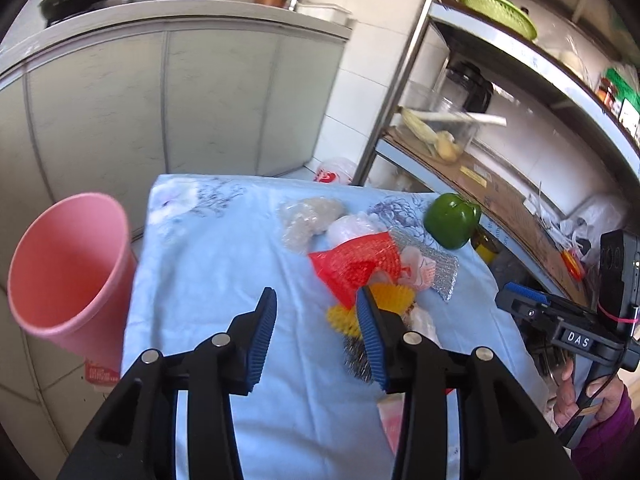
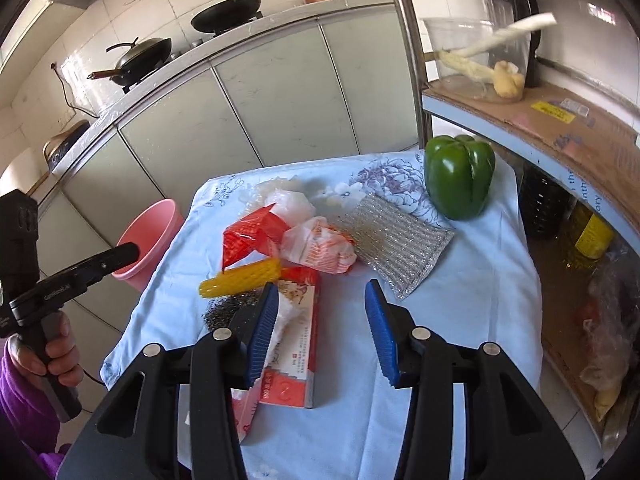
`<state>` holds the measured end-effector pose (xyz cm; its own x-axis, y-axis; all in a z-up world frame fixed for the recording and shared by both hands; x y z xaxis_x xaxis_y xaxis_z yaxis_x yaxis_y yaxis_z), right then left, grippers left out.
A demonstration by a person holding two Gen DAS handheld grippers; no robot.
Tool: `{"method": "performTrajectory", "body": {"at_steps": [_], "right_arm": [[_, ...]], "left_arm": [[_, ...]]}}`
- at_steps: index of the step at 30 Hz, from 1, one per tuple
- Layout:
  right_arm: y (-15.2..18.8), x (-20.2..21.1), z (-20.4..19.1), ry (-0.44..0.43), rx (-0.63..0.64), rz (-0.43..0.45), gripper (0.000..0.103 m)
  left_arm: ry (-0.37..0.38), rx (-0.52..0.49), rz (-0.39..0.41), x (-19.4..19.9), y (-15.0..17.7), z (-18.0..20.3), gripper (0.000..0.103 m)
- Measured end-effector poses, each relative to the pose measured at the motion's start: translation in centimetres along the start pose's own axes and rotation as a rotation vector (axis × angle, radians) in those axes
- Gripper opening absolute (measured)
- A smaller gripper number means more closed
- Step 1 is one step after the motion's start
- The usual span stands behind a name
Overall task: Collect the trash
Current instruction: 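Move the left tool to the clear plastic bag on the table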
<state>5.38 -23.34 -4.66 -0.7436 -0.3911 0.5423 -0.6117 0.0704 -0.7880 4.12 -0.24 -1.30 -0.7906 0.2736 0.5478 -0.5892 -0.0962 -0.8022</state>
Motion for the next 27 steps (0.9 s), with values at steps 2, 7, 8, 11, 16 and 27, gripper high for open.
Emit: {"method": "performTrajectory", "body": {"at_steps": [2, 7, 8, 11, 16, 27], "right_arm": [[-0.3, -0.8, 0.7, 0.004, 0.004, -0.006, 0.046], [-1.6, -2.5, 2.0, 0.031, -0.006, -0.006, 0.046], [-1.9, -3.0, 2.4, 0.040, -0.010, -0.003, 0.046], [-2.1, -3.8, 3.5, 0.060, -0.026, -0.008, 0.046], [-1.6, -4.6, 6.2, 0.105, -0.056, -0.027, 0.046], [-0.3, -7.7, 8.4, 0.131, -0.092, -0.082, 0.048]], "left_arm": [[0.008, -0.015, -0.011, -1.6, -0.7, 0.2, 0.041], [-0.002, -0.016, -0.039, -6.2, -3.2, -0.6, 0.041], [-0.008, -0.018, -0.048, -7.5, -3.7, -0.8, 0.041], [-0.019, -0.001, -0.091, -11.1, -4.3, -1.4, 0.041], [-0.087, 0.021, -0.182, -16.1, -2.8, -3.1, 0.041], [-0.088, 0.069, -0.154, -17.0, -1.8, -3.8, 0.014]]}}
Point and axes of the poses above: each gripper's, at about its wrist camera, not at the fingertips, and x roughly against the way its jaws point, z to its right, y to its underside, the point moved 8 cm from there along -x, roughly the way its jaws point, and after that the axes turned 11 degrees about z, right-handed, at the moved point
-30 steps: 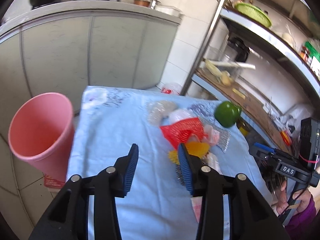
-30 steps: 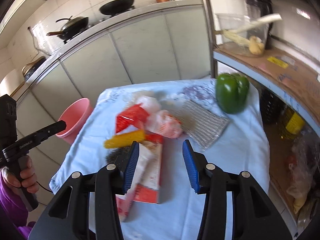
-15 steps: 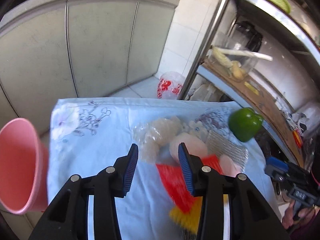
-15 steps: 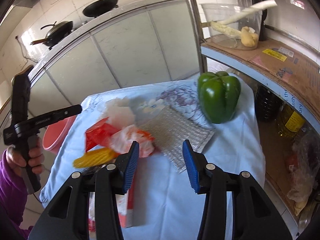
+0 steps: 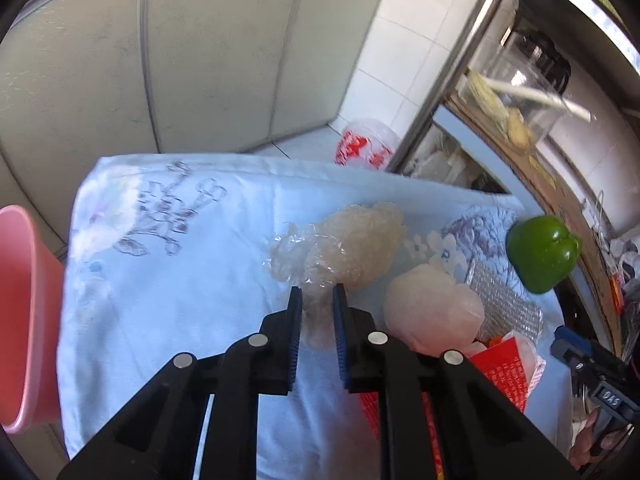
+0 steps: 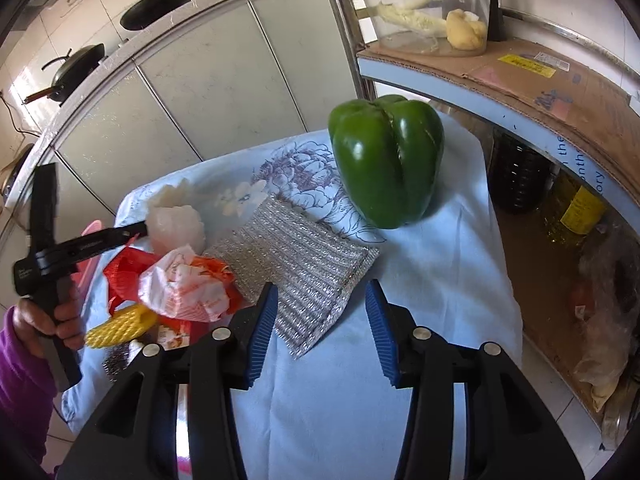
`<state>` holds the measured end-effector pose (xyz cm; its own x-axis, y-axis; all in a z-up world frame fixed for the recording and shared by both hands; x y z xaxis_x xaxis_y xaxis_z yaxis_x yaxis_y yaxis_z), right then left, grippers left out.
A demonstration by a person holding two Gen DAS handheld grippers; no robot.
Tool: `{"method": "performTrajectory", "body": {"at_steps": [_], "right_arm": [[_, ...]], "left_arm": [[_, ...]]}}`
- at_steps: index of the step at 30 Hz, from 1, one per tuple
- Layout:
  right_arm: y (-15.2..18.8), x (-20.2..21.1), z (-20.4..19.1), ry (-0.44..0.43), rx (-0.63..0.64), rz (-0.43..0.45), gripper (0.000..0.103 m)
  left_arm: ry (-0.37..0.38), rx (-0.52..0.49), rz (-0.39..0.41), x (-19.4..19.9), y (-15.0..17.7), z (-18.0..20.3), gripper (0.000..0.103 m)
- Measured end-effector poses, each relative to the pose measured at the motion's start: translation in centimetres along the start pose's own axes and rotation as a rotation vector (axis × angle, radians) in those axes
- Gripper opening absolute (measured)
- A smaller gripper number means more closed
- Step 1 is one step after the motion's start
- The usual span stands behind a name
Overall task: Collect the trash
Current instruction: 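Move the left tool to the clear plastic bag on the table, then grasp the clear plastic bag with the left tool while the right tool grasps the orange-white bag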
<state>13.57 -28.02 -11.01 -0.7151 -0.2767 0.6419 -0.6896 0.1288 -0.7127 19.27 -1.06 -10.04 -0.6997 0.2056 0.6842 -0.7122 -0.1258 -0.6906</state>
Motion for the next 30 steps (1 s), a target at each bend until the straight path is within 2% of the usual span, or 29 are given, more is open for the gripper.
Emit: {"method": "performTrajectory", "body": {"at_steps": [3, 8, 9, 10, 11, 13, 17, 19, 22, 26, 30], "right_arm": [[0.4, -1.2, 0.5, 0.032, -0.001, -0.027, 0.049], [0.7, -2.4, 0.4, 0.014, -0.035, -0.023, 0.049], [0.8, -2.4, 0.3, 0.009, -0.041, -0.021, 0.044], [1.0, -2.5, 0.1, 0.011, -0.039, -0.019, 0.023], [1.2, -2.4, 0.1, 0.016, -0.039, -0.019, 0.013], [1.2, -1.5, 0.1, 0.009, -0.054, 0.000, 0.007], [1.8, 3.3, 0.6, 0.036, -0.076, 0.077, 0.006], [2.6, 5.1, 0.9, 0.029, -0.114, 0.083, 0.006], [4.7, 7.0, 0.8, 0.034, -0.147, 0.053, 0.006], [8.1, 8.3, 0.3, 0.055, -0.117, -0.037, 0.009], [9.6, 9.6, 0.8, 0.075, -0.076, -0.074, 0.030]], "left_arm": [[-0.010, 0.003, 0.041, 1.9, -0.3, -0.3, 0.014], [-0.001, 0.011, 0.066, 4.8, 0.4, -0.5, 0.014], [-0.002, 0.011, 0.070, 5.4, 0.6, -0.5, 0.014], [-0.003, 0.011, 0.075, 6.0, 0.7, -0.5, 0.014], [-0.003, 0.013, 0.080, 6.6, 0.9, -0.6, 0.014], [0.002, 0.017, 0.089, 8.1, 1.3, -0.6, 0.014], [0.012, -0.002, 0.121, 11.1, 1.8, -0.2, 0.014], [0.021, -0.006, 0.135, 12.6, 2.2, 0.0, 0.014], [0.039, -0.015, 0.145, 13.9, 2.8, 0.7, 0.014], [0.068, -0.023, 0.145, 14.9, 3.6, 1.8, 0.014], [0.085, -0.036, 0.142, 15.1, 4.0, 2.3, 0.014]]}}
Point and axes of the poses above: each gripper's, at about its wrist camera, not at the fingertips, and x roughly against the way its jaws point, z to its right, y to its underside, the point moved 8 cm from there along -x, roughly the way its jaws point, and after that the axes turned 11 degrees about z, right-handed, at the moved point
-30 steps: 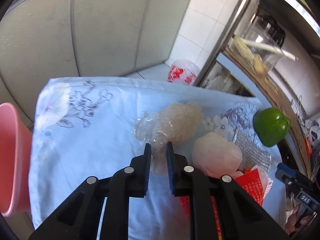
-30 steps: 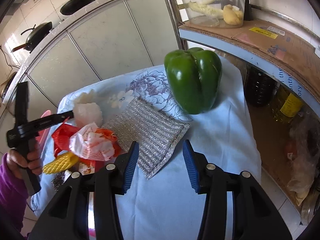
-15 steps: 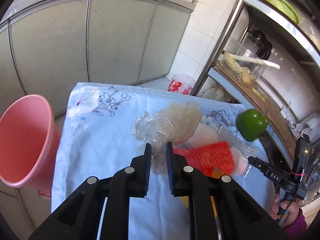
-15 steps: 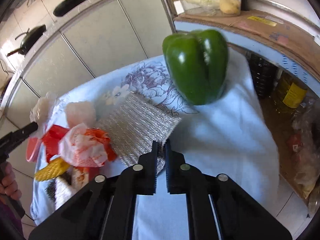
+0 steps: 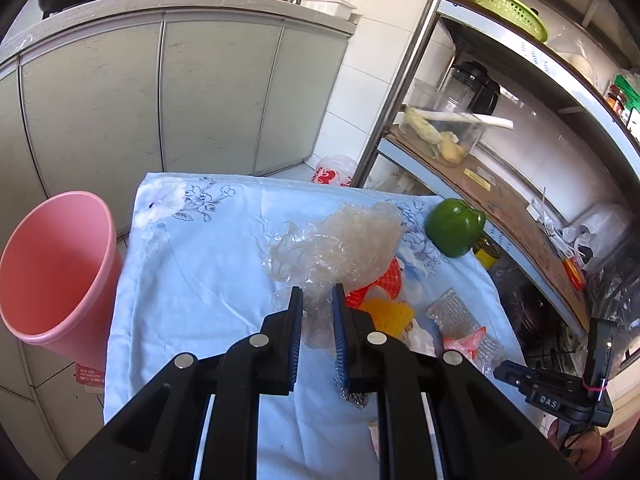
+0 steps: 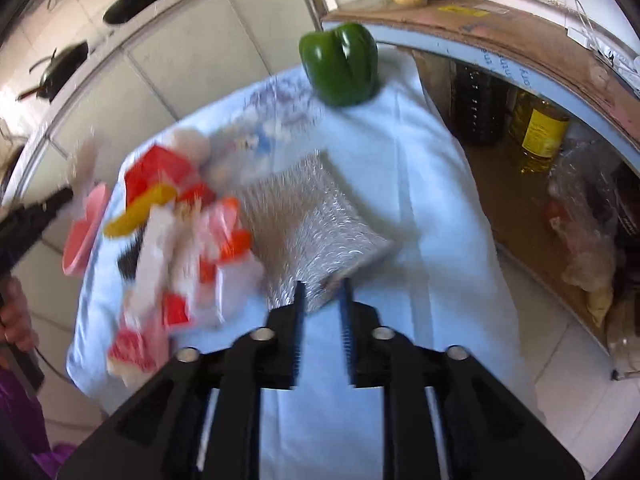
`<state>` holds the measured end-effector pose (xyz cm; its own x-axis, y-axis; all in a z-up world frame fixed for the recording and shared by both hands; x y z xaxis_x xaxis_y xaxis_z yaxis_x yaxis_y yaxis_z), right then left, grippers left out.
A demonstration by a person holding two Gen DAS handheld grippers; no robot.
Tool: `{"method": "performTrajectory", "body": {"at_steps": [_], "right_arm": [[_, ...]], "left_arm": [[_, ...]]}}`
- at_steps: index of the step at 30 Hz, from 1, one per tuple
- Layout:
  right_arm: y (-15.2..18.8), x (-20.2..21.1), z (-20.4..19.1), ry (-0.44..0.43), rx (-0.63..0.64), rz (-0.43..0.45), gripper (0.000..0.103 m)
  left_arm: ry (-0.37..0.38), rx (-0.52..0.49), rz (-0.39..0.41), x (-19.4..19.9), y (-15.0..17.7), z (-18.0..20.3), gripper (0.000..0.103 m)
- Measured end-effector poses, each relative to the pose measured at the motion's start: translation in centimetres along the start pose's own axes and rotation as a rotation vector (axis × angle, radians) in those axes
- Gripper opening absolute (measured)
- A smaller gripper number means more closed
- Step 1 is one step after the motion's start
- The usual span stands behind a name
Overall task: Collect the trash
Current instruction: 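Grasp the clear plastic bag with the left tool while the right tool grasps the orange-white bag, then carry both bags over the pink bin and open both tools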
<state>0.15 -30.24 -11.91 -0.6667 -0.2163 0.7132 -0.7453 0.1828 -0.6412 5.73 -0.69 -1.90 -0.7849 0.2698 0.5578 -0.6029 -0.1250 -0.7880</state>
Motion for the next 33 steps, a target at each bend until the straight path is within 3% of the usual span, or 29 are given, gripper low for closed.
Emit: {"method": "performTrajectory", "body": {"at_steps": [3, 7, 12, 21, 24, 27, 31, 32, 33], "right_arm": [[0.0, 1.7, 1.0, 0.031, 0.025, 0.027, 0.035], [-1.6, 3.3, -0.7, -0.066, 0.050, 0.075, 0.035], [-2.3, 1.4, -3.8, -0.163, 0.069, 0.035, 0.045], [-1.9, -1.9, -6.0, -0.202, 0.115, -0.030, 0.047], [-1.8, -2.7, -6.3, -0.210, 0.121, -0.043, 0.053], [-1.4, -3.8, -5.7, -0.159, 0.148, -0.048, 0.053], [-0.8, -4.2, -5.7, -0.189, 0.127, -0.047, 0.053], [-0.7, -4.1, -5.8, -0.195, 0.129, -0.048, 0.051], [-0.6, -4.0, -5.9, -0.196, 0.135, -0.042, 0.041]], "left_arm": [[0.002, 0.010, 0.003, 0.1, 0.0, -0.3, 0.014], [0.000, 0.018, 0.005, 0.3, 0.3, -0.9, 0.014], [-0.002, 0.029, 0.009, 1.0, 0.7, -1.4, 0.014], [-0.029, 0.031, 0.022, 3.2, 1.3, -2.7, 0.014], [-0.029, 0.031, 0.025, 3.4, 1.4, -2.7, 0.014], [-0.027, 0.030, 0.027, 3.4, 1.4, -2.6, 0.014], [-0.030, 0.021, 0.022, 3.5, 1.8, -2.6, 0.014], [-0.030, 0.022, 0.018, 3.5, 2.0, -2.7, 0.014], [-0.032, 0.023, 0.017, 3.5, 2.1, -2.7, 0.014]]}}
Point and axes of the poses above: each gripper's, at about its wrist camera, not at the fingertips, and x roughly against the way its jaws point, z to its right, y to its underside, the point moved 8 cm from there along -x, roughly the way its jaws point, and after that the axes turned 11 degrees about z, right-handed, at the moved point
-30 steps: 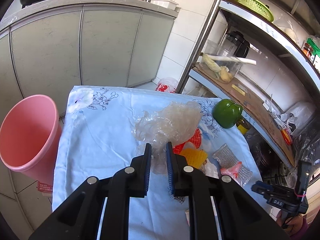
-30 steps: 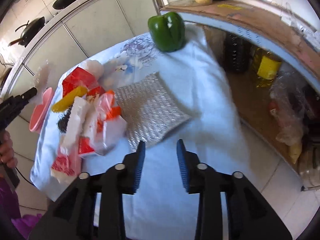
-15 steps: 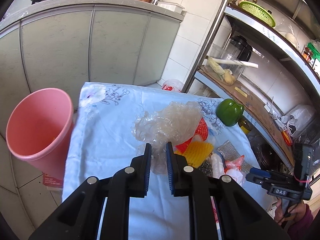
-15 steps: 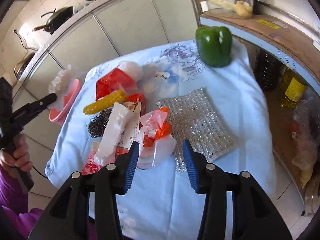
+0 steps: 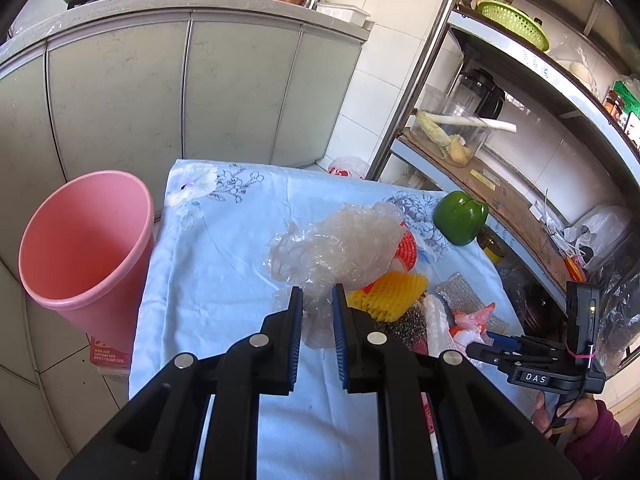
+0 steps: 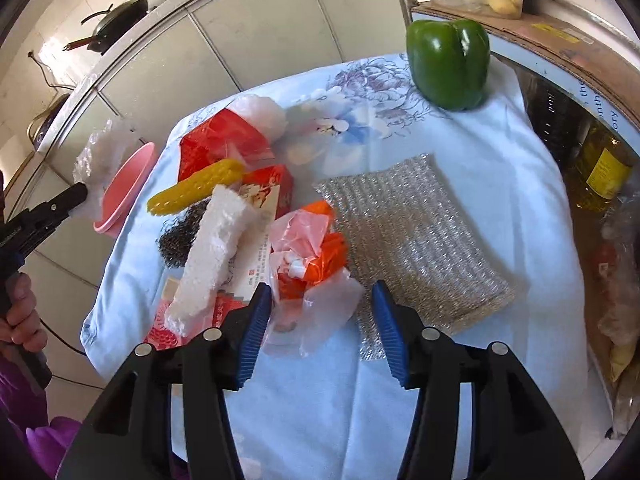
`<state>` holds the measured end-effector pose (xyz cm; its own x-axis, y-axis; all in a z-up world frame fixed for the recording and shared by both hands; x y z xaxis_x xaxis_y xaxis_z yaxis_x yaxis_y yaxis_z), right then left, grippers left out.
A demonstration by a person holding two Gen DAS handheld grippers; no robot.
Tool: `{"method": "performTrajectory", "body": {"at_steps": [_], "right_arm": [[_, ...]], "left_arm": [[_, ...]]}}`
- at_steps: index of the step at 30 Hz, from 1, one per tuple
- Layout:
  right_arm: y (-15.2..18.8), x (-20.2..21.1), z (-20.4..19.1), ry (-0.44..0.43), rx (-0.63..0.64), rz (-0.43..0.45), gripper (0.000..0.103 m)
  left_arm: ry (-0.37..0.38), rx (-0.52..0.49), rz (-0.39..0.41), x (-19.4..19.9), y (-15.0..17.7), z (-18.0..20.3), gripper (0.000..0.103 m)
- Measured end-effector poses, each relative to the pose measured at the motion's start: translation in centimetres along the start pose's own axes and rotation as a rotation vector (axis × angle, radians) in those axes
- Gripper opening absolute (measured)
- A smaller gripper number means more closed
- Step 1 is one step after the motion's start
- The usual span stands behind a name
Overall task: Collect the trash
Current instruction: 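Carry both bags over the pink bin and open both tools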
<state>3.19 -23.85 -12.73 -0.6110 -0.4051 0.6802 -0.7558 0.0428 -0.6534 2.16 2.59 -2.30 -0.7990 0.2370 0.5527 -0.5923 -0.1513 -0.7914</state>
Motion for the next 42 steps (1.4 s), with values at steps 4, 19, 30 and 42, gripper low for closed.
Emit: {"method": "performTrajectory", "body": {"at_steps": [4, 19, 30, 42], "right_arm": [[0.0, 1.1, 0.2, 0.006, 0.007, 0.028, 0.032], [-8.7, 2.7, -9.8, -0.165, 0.142, 0.162, 0.030], [-12.4, -8.3, -28.2, -0.408, 0.290, 0.054, 0.030], [-10.5, -19.0, -34.5, -0.364, 0.349, -0.088, 0.034]], "left_arm": [[-0.001, 0.011, 0.010, 0.3, 0.0, -0.3, 0.014], [-0.045, 0.074, 0.070, 2.3, 0.6, -4.5, 0.014], [-0.324, 0.134, 0.166, 6.3, -3.5, -17.3, 0.014], [-0.416, 0.220, 0.071, 1.9, -2.7, -24.8, 0.018]]}}
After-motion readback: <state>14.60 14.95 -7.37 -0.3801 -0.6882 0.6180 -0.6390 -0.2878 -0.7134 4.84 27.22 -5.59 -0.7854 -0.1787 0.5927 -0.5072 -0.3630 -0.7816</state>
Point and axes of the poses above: each gripper's, at about its wrist camera, not at the fingertips, and x roughly against the way its jaws point, z to its right, y to its underside, the point moved 8 cm from there along -x, roughly the way its jaws point, and after that the axes turned 11 degrees about z, right-handed, at the moved point
